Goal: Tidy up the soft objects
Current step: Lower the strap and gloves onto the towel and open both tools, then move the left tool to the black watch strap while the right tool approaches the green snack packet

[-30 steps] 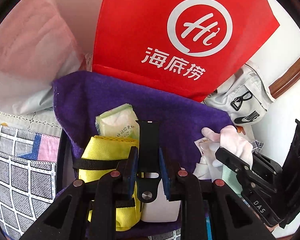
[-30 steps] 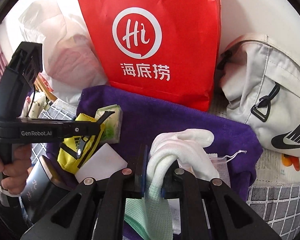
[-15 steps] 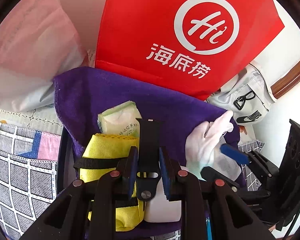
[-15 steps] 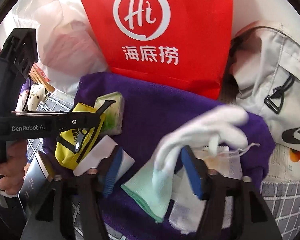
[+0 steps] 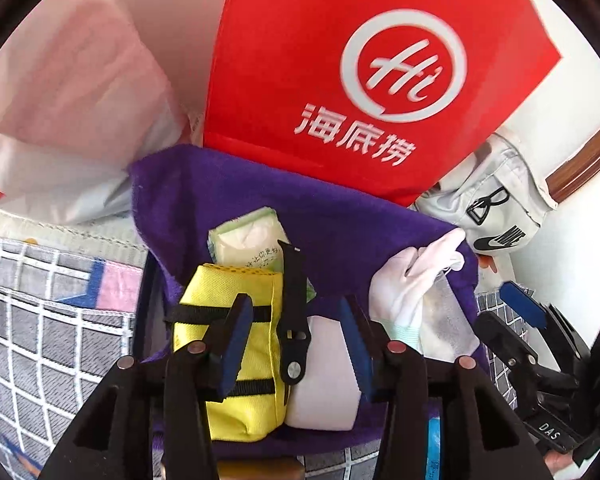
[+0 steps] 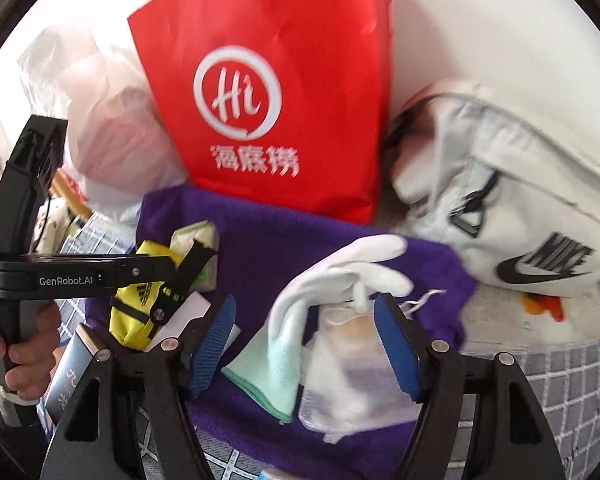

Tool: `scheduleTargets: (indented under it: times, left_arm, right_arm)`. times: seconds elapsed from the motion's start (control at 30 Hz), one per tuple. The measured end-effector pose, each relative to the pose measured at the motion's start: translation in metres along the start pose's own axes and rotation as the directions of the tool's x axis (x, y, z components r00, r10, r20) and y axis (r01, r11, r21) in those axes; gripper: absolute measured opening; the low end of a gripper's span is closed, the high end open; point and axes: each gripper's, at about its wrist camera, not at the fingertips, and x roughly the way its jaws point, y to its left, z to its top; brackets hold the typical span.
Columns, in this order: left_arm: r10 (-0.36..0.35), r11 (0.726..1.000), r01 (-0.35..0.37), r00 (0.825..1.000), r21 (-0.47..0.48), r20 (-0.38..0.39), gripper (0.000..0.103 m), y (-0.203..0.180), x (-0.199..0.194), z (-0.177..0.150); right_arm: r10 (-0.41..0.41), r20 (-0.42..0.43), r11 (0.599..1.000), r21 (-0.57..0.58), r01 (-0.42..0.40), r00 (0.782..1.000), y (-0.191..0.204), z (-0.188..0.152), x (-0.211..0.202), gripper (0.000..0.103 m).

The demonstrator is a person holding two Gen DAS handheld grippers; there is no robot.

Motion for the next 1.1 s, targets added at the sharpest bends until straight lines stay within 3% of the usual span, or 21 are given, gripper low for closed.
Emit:
scheduleTargets:
  times: [0.17, 0.27, 0.5, 0.7, 0.9, 1.03, 1.1]
  left_arm:
    - [0.038, 0.999, -0.039, 0.998, 0.016, 0.040, 0.044, -0.014, -0.030, -0.006]
    - [0.071, 0.996, -0.076, 0.991, 0.037, 0.112, 0.044, -0.026, -0.063, -0.018]
    - [0.056, 0.991, -0.074, 0.987, 0.111, 0.154, 0.044, -0.037, -0.129, -0.074]
    - [0.116, 0.989, -0.129, 0.980, 0.074, 0.162, 0.044, -0.010, -0.161, -0.126]
    - [0.114, 0.993, -0.111, 0.985, -0.027, 0.131, 0.044, 0.034, -0.173, -0.181]
    - [0.116, 0.992, -0.111, 0.987, -0.055, 0.114, 0.044, 0.054, -0.176, -0.213]
    - [0.124, 0.991, -0.118, 0.986, -0.060, 0.111, 0.044, 0.066, -0.178, -0.228]
  right_arm:
    - [-0.002, 0.016, 1.000, -0.004, 0.002, 1.000, 0.012, -0.016, -0.046, 0.071]
    - [0.001, 0.042, 1.000, 0.010, -0.001, 0.999, 0.019, -0.041, -0.084, 0.071]
    - [0.044, 0.075, 0.997, 0.056, -0.048, 0.996, 0.038, -0.099, -0.140, 0.071]
    - [0.097, 0.046, 0.994, 0.051, -0.099, 0.994, 0.069, -0.142, -0.155, 0.071]
    - [0.138, -0.002, 0.987, 0.082, -0.137, 0.990, 0.103, -0.189, -0.147, 0.070]
    - [0.138, -0.049, 0.987, 0.088, -0.134, 0.989, 0.126, -0.212, -0.132, 0.057]
    - [0.134, -0.070, 0.989, 0.076, -0.129, 0.988, 0.138, -0.219, -0.125, 0.057]
